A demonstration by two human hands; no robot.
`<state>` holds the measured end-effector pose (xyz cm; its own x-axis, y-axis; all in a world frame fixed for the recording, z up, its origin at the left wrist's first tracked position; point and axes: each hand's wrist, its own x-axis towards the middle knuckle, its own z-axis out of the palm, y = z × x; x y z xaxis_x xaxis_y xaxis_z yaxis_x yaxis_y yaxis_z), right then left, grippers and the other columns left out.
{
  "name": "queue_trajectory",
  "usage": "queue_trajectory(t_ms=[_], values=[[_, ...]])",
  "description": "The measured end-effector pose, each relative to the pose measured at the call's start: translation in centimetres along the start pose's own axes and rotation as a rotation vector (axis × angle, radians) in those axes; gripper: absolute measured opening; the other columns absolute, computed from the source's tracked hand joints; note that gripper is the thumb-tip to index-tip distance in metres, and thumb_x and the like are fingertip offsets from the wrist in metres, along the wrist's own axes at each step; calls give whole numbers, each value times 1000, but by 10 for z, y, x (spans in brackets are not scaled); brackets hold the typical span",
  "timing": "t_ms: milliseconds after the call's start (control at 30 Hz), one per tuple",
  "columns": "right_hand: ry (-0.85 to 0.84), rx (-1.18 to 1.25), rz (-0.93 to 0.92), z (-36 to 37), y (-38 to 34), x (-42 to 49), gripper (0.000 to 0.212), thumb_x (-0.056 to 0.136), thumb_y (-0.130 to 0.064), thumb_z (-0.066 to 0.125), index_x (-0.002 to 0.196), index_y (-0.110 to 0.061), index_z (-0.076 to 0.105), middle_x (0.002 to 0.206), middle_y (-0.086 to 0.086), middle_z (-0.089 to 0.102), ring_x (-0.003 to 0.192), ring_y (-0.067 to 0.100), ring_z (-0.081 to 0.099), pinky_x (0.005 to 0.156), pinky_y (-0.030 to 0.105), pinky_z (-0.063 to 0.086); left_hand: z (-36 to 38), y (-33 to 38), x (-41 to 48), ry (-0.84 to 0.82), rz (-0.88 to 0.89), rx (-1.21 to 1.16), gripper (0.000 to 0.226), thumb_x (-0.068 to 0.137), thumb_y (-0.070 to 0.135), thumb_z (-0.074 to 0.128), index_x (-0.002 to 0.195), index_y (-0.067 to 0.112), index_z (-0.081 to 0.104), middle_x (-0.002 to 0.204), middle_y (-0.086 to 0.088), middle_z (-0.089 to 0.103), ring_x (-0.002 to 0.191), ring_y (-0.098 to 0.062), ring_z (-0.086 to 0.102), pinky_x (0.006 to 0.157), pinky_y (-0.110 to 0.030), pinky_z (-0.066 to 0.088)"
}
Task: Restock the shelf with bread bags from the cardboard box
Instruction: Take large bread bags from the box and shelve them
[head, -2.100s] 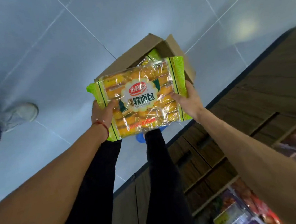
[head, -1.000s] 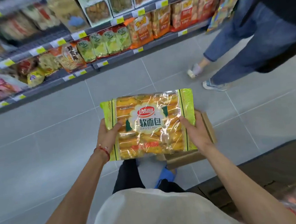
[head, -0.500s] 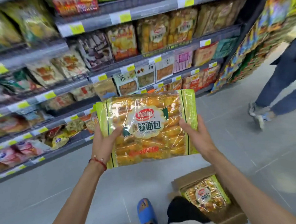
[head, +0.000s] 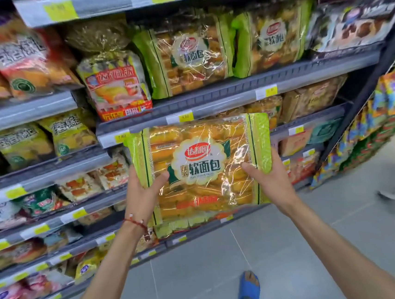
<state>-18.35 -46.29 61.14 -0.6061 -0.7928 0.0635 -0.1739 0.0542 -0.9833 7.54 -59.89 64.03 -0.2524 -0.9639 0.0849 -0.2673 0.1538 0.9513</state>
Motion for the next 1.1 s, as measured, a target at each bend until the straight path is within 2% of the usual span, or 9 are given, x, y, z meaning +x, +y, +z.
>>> queue_trajectory(t_ms=[133, 233, 333, 467, 533, 767, 900, 1000, 1100], values=[[-47, 45, -23, -12, -17, 88, 106, 84, -53, 77, 164, -25, 13, 170, -4, 20, 155, 17, 20, 122, 33, 16, 33, 28, 67, 61, 18, 43, 103, 76, 53, 71, 155, 21, 13, 158, 2, 21, 145, -17, 22, 117, -41, 21], [-58, 49, -65, -23, -31, 151, 108, 82, -59, 77, 163, -28, 14, 170, -4, 21, 156, 18, 21, 127, 43, 18, 59, 52, 108, 107, 16, 36, 100, 80, 48, 70, 155, 18, 11, 159, 2, 18, 146, -14, 18, 118, -38, 19], [-50, 41, -107, -29, -44, 201, 102, 90, -46, 73, 164, -20, 9, 170, -4, 14, 157, 16, 13, 117, 27, 14, 78, 70, 147, 143, 44, 28, 100, 81, 51, 68, 155, 21, 9, 159, 4, 16, 146, -14, 17, 116, -32, 16], [-52, 39, -147, -31, -71, 250, 93, 90, -48, 73, 162, -23, 19, 158, -17, 30, 146, 6, 28, 116, 24, 18, 96, 94, 192, 198, 76, 29, 98, 86, 42, 66, 155, 18, 2, 161, 4, 6, 147, -11, 8, 106, -20, 10], [-30, 36, -179, -28, -82, 272, 98, 82, -62, 76, 159, -26, 27, 159, -13, 40, 145, 11, 38, 123, 40, 29, 101, 101, 215, 211, 99, 18, 97, 87, 40, 67, 155, 15, 2, 161, 2, 5, 147, -11, 8, 107, -20, 9], [-1, 29, -218, -20, -100, 339, 108, 79, -65, 77, 162, -24, 22, 167, -4, 28, 153, 16, 27, 126, 45, 24, 114, 125, 278, 274, 159, 6, 86, 87, 33, 69, 153, 11, 18, 155, -3, 28, 140, -10, 27, 106, -17, 17], [-4, 47, -189, -11, -102, 373, 108, 83, -57, 76, 164, -19, 15, 170, 1, 19, 156, 21, 21, 126, 47, 20, 116, 118, 319, 313, 203, -65, 62, 80, 19, 75, 134, 15, 45, 121, -2, 63, 102, 4, 62, 93, -16, 48], [-39, 50, -114, -3, -97, 389, 108, 88, -48, 75, 162, -8, 8, 170, 7, 16, 156, 23, 17, 124, 41, 17, 122, 107, 332, 319, 154, -121, 72, 78, 29, 76, 140, 18, 43, 132, 0, 58, 122, -14, 55, 107, -35, 41], [-59, 70, -40, 4, -85, 397, 108, 83, -49, 77, 160, -4, 15, 165, 8, 28, 153, 26, 26, 126, 43, 20, 129, 92, 332, 316, 138, -129, 55, 84, 18, 74, 131, 25, 45, 118, 15, 59, 105, 13, 56, 98, -12, 42]])
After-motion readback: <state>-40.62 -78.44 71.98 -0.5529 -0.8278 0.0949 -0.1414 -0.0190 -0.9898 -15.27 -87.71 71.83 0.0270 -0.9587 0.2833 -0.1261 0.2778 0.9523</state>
